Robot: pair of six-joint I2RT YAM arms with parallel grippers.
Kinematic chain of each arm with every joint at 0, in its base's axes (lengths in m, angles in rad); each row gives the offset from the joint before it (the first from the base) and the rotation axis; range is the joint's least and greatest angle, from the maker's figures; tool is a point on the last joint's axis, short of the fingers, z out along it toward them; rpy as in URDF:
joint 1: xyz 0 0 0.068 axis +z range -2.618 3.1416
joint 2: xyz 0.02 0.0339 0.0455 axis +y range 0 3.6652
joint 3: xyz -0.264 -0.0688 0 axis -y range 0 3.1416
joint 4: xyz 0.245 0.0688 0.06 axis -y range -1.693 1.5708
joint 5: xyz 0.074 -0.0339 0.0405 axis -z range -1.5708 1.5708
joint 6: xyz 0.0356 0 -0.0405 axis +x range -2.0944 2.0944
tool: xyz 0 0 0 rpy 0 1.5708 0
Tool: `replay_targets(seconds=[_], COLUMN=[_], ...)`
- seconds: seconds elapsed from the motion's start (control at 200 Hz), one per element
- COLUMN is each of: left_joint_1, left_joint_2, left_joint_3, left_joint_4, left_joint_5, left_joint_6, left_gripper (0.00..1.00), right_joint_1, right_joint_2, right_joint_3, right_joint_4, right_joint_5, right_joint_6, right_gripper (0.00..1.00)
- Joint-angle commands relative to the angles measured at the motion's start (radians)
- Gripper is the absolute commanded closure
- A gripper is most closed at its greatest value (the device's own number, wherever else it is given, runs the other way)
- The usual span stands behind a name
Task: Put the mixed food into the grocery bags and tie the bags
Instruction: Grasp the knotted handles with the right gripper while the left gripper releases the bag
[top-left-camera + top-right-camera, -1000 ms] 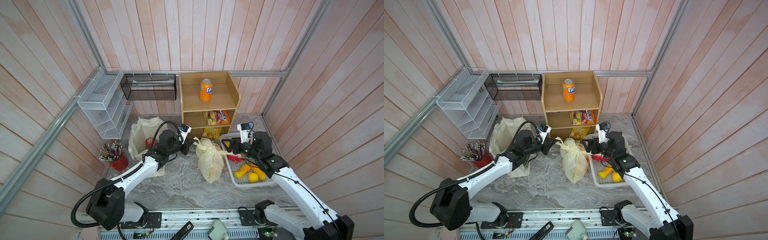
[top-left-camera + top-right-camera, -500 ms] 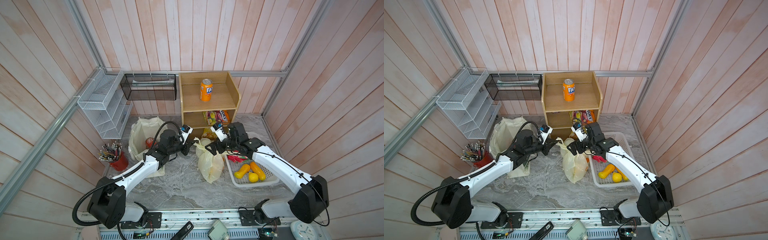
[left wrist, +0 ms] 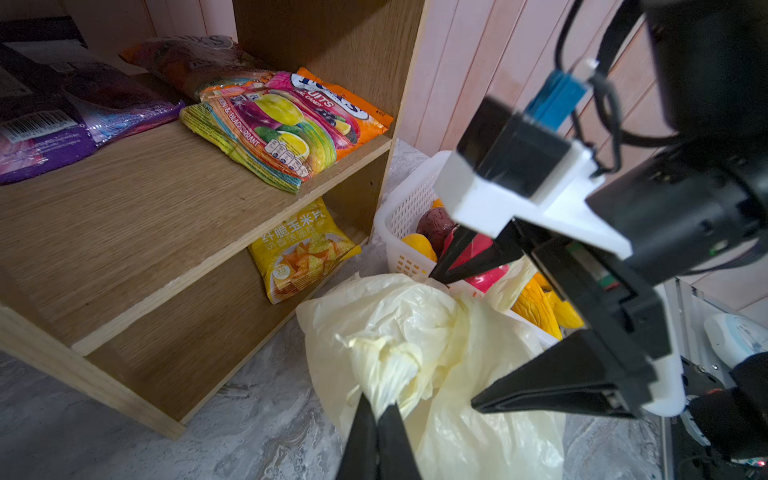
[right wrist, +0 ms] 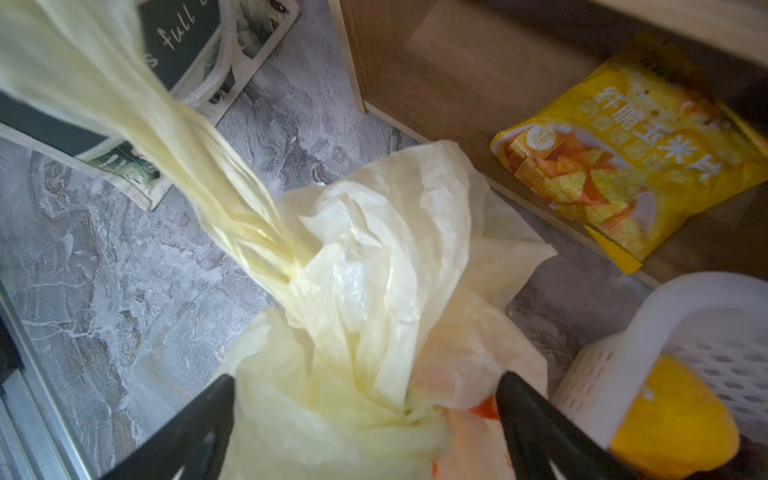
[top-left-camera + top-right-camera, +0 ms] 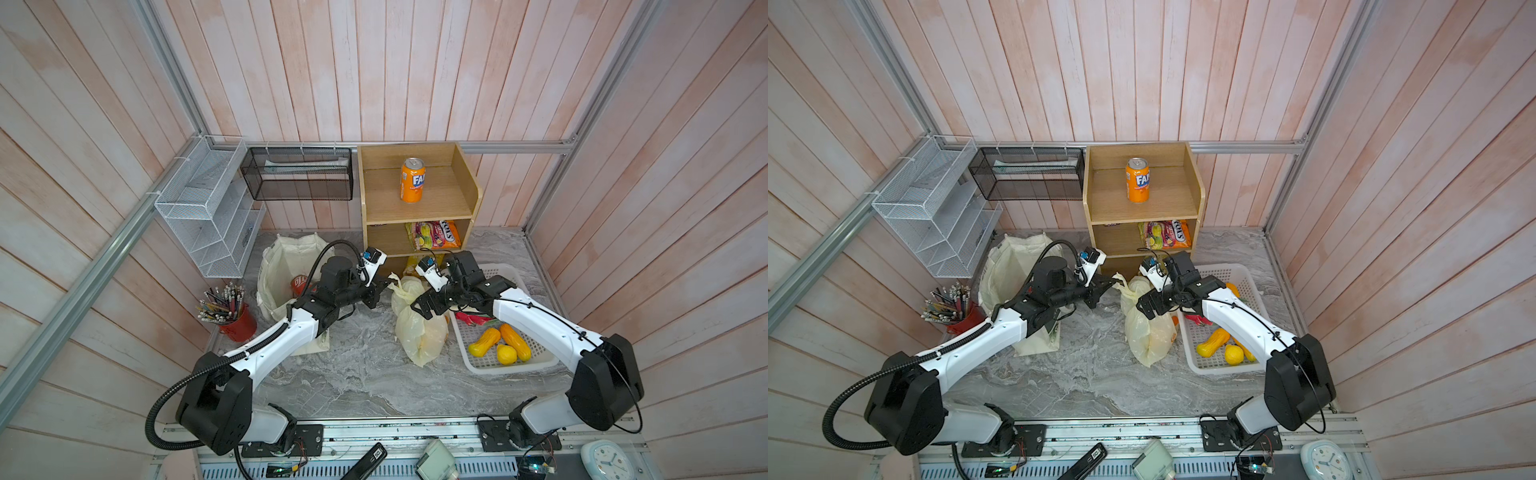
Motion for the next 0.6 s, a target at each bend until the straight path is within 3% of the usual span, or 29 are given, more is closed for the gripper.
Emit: replay_targets(seconds=[0.0,0.145,0.22,0.43,0.51,0.595], left_joint_1=[0.003,0.003,0.003,0.002,0.004,0.002], left_joint_2=[0.012,0.010,0.011,0.012,0.005,-0.014], left_joint_3=[0.033,0.036,0.037,0.036,0.034,0.026], left_joint_4=[-0.007,-0.006,-0.003,-0.003,-0.003,0.012], left_joint_5=[0.023,0.028,0.032,0.061,0.088,0.108], left_joint_6=[0.018,0.013,0.010,0.003,0.002,-0.015], left_gripper=[1.00,1.00,1.00,1.00,0.94,0.79], right_joint_1=[0.006,0.005,0.005,0.006,0.006,0.006], right_joint_2=[0.019,0.039,0.051,0.056,0.049,0.036], right_joint_3=[-0.030,-0.043,-0.045,-0.042,-0.032,-0.015], right_joint_4=[0.013,0.030,0.037,0.057,0.055,0.041], right_joint_5=[-0.017,-0.034,-0.051,-0.084,-0.096,-0.109], right_joint_6=[-0.003,0.005,0.010,0.038,0.045,0.049], right_gripper=[0.02,0.02,0.09,0.54,0.67,0.78])
